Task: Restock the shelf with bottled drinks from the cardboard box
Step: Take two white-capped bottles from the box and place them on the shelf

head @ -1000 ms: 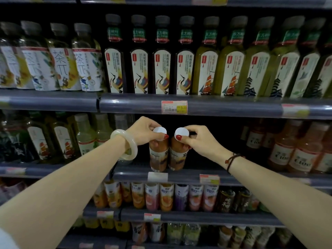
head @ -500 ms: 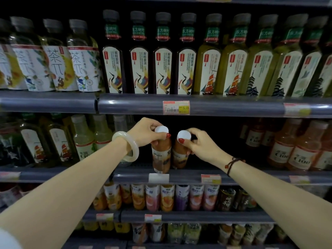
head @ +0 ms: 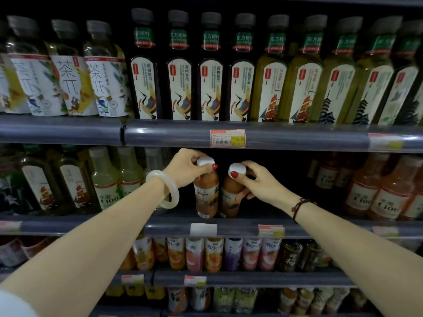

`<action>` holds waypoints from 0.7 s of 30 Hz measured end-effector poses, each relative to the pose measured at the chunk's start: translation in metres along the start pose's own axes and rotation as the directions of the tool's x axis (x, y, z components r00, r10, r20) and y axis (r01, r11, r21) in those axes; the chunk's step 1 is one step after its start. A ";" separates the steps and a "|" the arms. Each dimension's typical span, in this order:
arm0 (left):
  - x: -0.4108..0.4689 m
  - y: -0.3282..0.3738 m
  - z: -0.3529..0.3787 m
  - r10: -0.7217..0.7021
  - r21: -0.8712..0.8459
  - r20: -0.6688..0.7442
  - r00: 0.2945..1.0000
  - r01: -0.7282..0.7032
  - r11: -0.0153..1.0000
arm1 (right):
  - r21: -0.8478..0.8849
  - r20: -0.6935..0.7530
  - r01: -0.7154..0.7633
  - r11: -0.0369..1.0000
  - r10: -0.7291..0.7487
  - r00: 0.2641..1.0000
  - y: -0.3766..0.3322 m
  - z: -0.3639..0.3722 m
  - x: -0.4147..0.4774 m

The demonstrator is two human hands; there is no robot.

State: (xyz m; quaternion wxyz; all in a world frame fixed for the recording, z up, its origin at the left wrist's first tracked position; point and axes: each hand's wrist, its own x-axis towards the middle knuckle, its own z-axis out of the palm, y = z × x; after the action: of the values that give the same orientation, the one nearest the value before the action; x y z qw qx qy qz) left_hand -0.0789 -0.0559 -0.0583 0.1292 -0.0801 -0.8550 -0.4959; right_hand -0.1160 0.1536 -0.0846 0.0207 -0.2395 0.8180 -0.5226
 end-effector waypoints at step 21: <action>0.012 -0.013 0.005 0.018 -0.035 -0.013 1.000 -0.019 0.999 | 0.075 0.013 -0.054 0.996 0.053 0.999 -0.006 0.005 0.007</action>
State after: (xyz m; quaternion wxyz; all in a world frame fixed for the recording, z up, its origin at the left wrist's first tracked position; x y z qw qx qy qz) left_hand -0.0948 -0.0584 -0.0679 0.1377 -0.0872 -0.8446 -0.5100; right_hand -0.1184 0.1450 -0.0801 0.0481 -0.2195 0.8037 -0.5510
